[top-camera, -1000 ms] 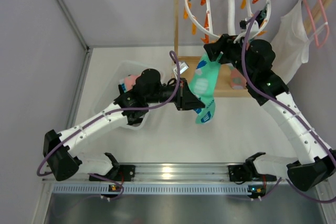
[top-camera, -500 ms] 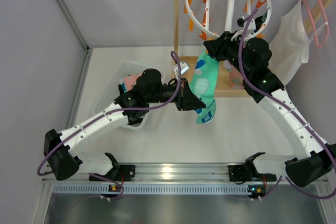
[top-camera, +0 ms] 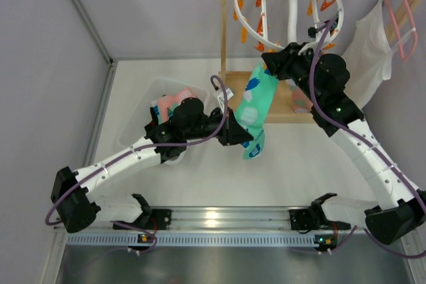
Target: Remove the socks clipped to the hanger
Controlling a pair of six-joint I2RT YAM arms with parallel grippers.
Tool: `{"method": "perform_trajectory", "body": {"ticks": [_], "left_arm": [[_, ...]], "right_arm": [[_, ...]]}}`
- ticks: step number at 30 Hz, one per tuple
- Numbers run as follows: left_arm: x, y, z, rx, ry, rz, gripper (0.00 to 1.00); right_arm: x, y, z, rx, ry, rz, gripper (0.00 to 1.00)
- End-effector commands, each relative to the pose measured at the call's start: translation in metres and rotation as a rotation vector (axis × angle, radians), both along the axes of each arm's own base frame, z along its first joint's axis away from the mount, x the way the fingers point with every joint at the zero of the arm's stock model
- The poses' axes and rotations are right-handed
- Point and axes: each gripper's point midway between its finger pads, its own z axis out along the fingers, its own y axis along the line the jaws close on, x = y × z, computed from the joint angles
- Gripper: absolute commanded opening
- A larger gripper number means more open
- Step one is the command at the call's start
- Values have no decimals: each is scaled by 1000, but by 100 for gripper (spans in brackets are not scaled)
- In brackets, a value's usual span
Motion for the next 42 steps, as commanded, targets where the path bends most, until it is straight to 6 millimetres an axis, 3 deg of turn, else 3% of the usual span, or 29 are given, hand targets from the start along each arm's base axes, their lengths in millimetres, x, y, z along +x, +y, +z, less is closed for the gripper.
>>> {"method": "perform_trajectory", "body": {"ticks": [1, 7, 10, 12, 13, 15, 16, 17, 18, 19, 22, 23, 24, 25, 27, 32, 34, 38, 42], "left_arm": [[8, 12, 7, -30, -23, 96, 0], [13, 17, -1, -11, -9, 133, 0], [15, 20, 4, -10, -23, 151, 0], [21, 34, 5, 37, -32, 222, 0], [28, 40, 16, 48, -68, 266, 0], [45, 70, 8, 169, -76, 414, 0], [51, 79, 21, 178, -92, 457, 0], [61, 93, 18, 219, -77, 501, 0], [70, 111, 9, 286, -57, 559, 0], [86, 132, 14, 297, -42, 629, 0], [102, 173, 21, 350, -25, 751, 0], [109, 197, 27, 390, -23, 841, 0], [111, 199, 25, 394, -17, 852, 0], [113, 217, 31, 436, -16, 928, 0], [117, 233, 28, 492, 2, 991, 0], [124, 268, -6, 615, 121, 1072, 0], [126, 288, -19, 664, 178, 1128, 0], [130, 297, -65, 740, 309, 1069, 0], [148, 284, -100, 744, 357, 973, 0]], "right_arm": [[-15, -20, 58, 115, -168, -47, 0], [-20, -22, 61, 138, -168, -43, 0], [-19, -21, 58, 132, -154, -44, 0], [-18, -20, 55, 124, -149, -43, 4], [-20, -19, 54, 122, -150, -34, 10], [-21, -19, 51, 116, -148, -29, 30], [-22, -19, 50, 115, -147, -27, 37], [-23, -18, 50, 113, -146, -21, 46], [-24, -18, 49, 112, -144, -18, 50], [-27, -17, 49, 109, -144, -6, 54], [-32, -17, 49, 103, -138, 6, 73], [-36, -18, 47, 97, -133, 11, 87], [-39, -19, 46, 95, -130, 13, 94], [-41, -19, 45, 92, -128, 15, 99], [-47, -22, 36, 67, -107, 18, 99], [-64, -29, 15, 42, -56, 22, 99], [-75, -37, 16, 40, -61, 9, 99], [-91, -49, 2, 21, -29, -13, 100], [-114, -57, 4, 45, -48, -4, 99]]}}
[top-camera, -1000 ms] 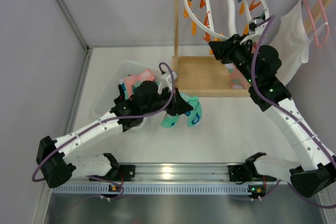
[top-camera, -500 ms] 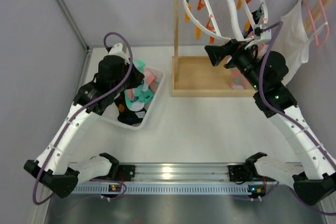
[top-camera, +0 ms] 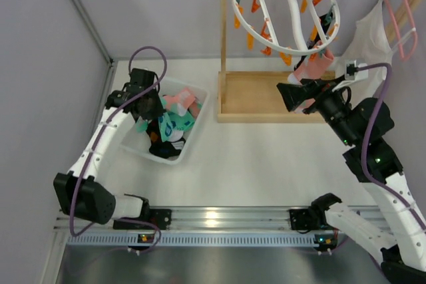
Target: Remove the socks clipped to the hanger
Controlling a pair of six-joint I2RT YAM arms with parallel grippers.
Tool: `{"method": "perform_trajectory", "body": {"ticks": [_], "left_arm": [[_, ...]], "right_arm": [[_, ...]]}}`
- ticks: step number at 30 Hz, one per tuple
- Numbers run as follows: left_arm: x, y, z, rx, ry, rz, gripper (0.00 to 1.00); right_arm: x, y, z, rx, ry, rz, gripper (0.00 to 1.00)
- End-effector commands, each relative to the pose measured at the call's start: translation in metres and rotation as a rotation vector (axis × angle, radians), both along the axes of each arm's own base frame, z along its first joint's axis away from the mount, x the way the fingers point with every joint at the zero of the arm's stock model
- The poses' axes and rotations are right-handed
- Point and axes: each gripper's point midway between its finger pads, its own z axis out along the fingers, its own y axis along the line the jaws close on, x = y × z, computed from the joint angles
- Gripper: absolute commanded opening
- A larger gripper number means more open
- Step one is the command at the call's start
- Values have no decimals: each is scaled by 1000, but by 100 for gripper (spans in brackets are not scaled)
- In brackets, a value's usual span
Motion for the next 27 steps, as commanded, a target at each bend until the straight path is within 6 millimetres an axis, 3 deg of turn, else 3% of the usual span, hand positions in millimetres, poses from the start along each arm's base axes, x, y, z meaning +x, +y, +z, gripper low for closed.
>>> {"method": "perform_trajectory", "body": {"ticks": [1, 6, 9, 14, 15, 18, 20, 21, 24, 27], "left_arm": [[10, -13, -29, -45, 63, -84, 2], [34, -16, -83, -41, 201, -97, 7], [30, -20, -110, -111, 296, -70, 5], [19, -20, -128, -150, 360, -35, 11], [17, -20, -128, -157, 362, -29, 14], [12, -14, -112, -160, 313, -1, 35], [13, -10, -86, -157, 225, 13, 48], [13, -9, -75, -160, 191, 11, 63], [14, -15, -36, -196, 86, -23, 81], [11, -22, -5, -238, 19, -63, 91]], "right_arm": [[-15, -12, -4, -5, 2, -18, 99], [-31, -22, 0, -10, 0, -32, 99], [-35, -29, -8, -11, 18, -58, 100], [-32, -60, -36, -9, 127, -231, 99], [-28, -76, -51, -31, 189, -324, 100], [-26, -101, -71, -86, 292, -470, 99], [-24, -102, -72, -109, 302, -478, 99], [-21, -102, -75, -117, 313, -483, 100], [-18, -104, -79, -114, 320, -505, 99], [-13, -104, -87, -101, 311, -517, 100]]}}
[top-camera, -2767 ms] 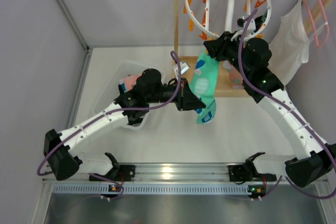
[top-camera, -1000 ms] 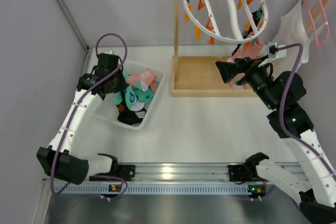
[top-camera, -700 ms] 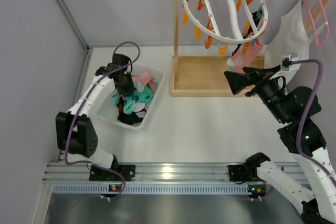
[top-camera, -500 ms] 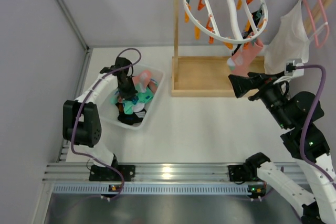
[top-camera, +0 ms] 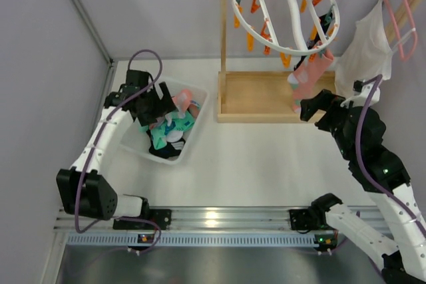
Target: Remove the socks clipped to the hanger
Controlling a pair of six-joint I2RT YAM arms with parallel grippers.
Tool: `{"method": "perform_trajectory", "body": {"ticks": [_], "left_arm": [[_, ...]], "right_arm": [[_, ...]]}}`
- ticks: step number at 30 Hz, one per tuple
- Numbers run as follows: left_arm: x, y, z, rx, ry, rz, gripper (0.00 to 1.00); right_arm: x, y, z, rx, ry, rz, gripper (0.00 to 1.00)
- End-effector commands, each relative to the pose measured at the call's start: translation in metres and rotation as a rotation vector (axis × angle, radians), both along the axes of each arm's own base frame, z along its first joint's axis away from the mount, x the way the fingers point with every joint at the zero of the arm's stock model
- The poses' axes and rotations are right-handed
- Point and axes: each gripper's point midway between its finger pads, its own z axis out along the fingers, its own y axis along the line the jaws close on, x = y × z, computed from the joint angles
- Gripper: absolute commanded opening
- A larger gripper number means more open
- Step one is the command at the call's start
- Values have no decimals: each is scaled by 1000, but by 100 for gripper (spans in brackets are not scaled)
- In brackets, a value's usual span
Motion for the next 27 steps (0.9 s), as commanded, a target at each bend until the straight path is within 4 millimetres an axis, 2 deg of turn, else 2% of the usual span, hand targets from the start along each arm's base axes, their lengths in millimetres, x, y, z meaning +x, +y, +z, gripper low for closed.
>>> {"method": "perform_trajectory", "body": {"ticks": [1, 3, 4, 5, 7, 8, 9, 10, 11, 12, 14, 15, 16, 19, 20, 21, 22, 23, 25, 27], "left_arm": [[0, -9, 51, -70, -123, -32, 98], [-5, -12, 64, -91, -143, -41, 99], [-11, -14, 76, -106, -171, -51, 98], [-15, -14, 83, -112, -185, -58, 99], [-26, -18, 106, -139, -248, -85, 99], [-31, -19, 116, -147, -277, -99, 98], [-35, -21, 125, -157, -304, -114, 99], [-40, -21, 144, -161, -361, -126, 99], [-44, -24, 151, -155, -387, -152, 99], [-51, -35, 157, -166, -402, -199, 99], [-60, -40, 170, -174, -445, -239, 99], [-63, -42, 171, -174, -453, -253, 98], [-64, -42, 172, -172, -458, -257, 99], [-70, -43, 169, -177, -455, -271, 99], [-71, -44, 167, -183, -449, -274, 98], [-71, -45, 161, -189, -433, -274, 99], [-72, -45, 158, -193, -422, -273, 99], [-70, -46, 156, -201, -413, -269, 99], [-67, -51, 153, -213, -392, -282, 99], [-63, -53, 160, -214, -403, -299, 99]], "right_arm": [[4, -13, -8, 4, -5, -79, 99], [12, -7, -18, 1, 15, -59, 99], [16, -5, -22, -1, 25, -49, 100], [24, 8, -29, 12, 33, 10, 99], [36, 10, -34, 45, 23, 38, 99], [42, 12, -44, 68, 22, 61, 99], [50, 5, -32, 127, -45, 65, 99], [56, -3, -43, 136, -52, 46, 99], [60, -7, -43, 142, -74, 44, 99], [67, -20, -37, 143, -121, 11, 99], [78, -27, -58, 138, -89, -4, 100], [85, -44, -56, 124, -120, -45, 99], [89, -50, -68, 112, -105, -57, 100], [107, -63, -73, 57, -209, -77, 99], [114, -64, -84, 38, -210, -64, 99], [118, -57, -90, -16, -221, 4, 99], [124, -53, -89, -40, -249, 41, 99], [133, -50, -107, -49, -194, 71, 99], [141, -49, -116, -83, -177, 99, 99], [151, -51, -121, -128, -208, 105, 99]]}}
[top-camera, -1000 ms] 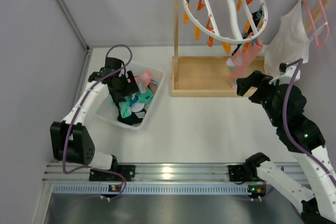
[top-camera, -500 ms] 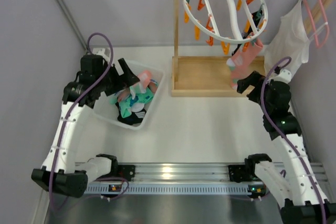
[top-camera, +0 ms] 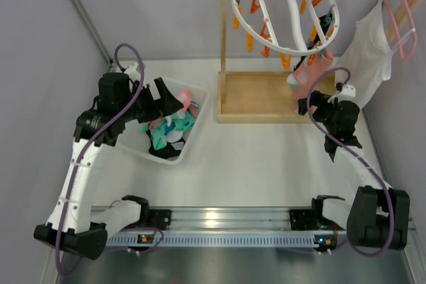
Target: Remove the socks clipped to the hanger
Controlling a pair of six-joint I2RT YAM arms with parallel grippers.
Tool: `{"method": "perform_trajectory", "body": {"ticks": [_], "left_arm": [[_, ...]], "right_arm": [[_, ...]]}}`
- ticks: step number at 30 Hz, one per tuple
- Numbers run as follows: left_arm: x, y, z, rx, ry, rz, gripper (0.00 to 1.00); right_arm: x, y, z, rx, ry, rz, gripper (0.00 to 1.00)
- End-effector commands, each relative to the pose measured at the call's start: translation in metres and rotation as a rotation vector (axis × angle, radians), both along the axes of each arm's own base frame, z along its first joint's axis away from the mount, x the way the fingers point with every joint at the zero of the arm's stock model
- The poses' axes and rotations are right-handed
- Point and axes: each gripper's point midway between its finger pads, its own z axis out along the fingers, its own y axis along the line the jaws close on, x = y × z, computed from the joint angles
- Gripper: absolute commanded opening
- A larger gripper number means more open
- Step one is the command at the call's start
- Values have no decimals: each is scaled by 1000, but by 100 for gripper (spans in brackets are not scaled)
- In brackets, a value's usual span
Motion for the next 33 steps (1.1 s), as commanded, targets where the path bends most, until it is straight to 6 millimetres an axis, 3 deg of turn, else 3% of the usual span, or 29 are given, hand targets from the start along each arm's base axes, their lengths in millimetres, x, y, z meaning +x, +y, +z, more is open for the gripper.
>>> {"method": "perform_trajectory", "body": {"ticks": [1, 5, 7, 8, 12, 13, 16, 21, 22, 24, 26, 33], "left_arm": [[5, -9, 10, -5, -25, -47, 98], [5, -28, 22, -35, -28, -114, 99], [7, -35, 27, -36, -33, -132, 99], [7, -37, 30, -35, -42, -140, 99], [6, -45, 41, -19, -81, -168, 99], [6, -45, 43, -15, -88, -172, 99], [7, -48, 41, -12, -81, -177, 99], [7, -46, 45, -5, -99, -170, 99], [7, -46, 47, -4, -105, -174, 99], [6, -46, 54, -7, -128, -179, 99], [5, -45, 58, 1, -145, -179, 98], [0, -46, 74, -11, -191, -193, 99]], "right_arm": [[24, 1, 43, -132, -237, 82, 99], [41, 3, 15, -207, -173, 168, 99], [45, 10, 12, -232, -190, 234, 99], [47, 18, 1, -221, -175, 290, 99], [59, 28, 1, -173, -193, 341, 84], [64, 29, 9, -169, -223, 341, 72], [72, 33, 12, -144, -216, 345, 50], [71, 49, 25, -118, -258, 393, 24], [69, 51, 34, -122, -284, 395, 3], [62, 58, 35, -114, -287, 398, 0], [54, 65, 50, -110, -335, 407, 0], [25, 70, 64, -93, -377, 382, 0]]}}
